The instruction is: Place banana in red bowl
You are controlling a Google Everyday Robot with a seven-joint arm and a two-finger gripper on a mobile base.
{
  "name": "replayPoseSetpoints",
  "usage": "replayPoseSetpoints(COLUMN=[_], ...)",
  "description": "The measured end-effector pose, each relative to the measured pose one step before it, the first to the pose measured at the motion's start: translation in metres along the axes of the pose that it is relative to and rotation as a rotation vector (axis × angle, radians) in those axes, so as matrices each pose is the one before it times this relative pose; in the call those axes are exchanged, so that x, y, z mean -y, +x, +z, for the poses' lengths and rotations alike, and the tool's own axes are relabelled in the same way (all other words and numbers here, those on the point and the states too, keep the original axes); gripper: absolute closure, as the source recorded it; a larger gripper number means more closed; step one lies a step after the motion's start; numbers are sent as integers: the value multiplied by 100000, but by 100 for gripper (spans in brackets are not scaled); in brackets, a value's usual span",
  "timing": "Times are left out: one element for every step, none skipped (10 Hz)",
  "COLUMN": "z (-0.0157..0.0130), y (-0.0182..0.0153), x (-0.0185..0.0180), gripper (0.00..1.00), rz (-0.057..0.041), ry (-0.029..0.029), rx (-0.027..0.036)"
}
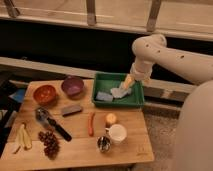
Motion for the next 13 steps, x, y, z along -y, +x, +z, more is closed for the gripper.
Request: replayPoseSetpoints(z=[-464,-451,-379,22,-16,-27,143,79,461,327,659,658,794], y=[-880,-752,-353,18,68,-21,-90,114,310,77,-91,-188,-378], x=[-2657,-2649,-1543,165,117,-50,-113,177,94,-648,-2042,-1979,-2961], gripper=[23,23,23,23,23,23,23,23,23,23,23,23,23], rz=[-3179,-3559,-1915,-24,241,-66,-321,9,-811,-1289,-3561,-3392,-5251], ry=[-2861,-3310,-2068,332,-41,-49,-48,298,783,-498,-1427,-1021,-1187], rx=[1687,2113,1232,74,-10,54,-196,-368,-82,180,-602,-655,-266])
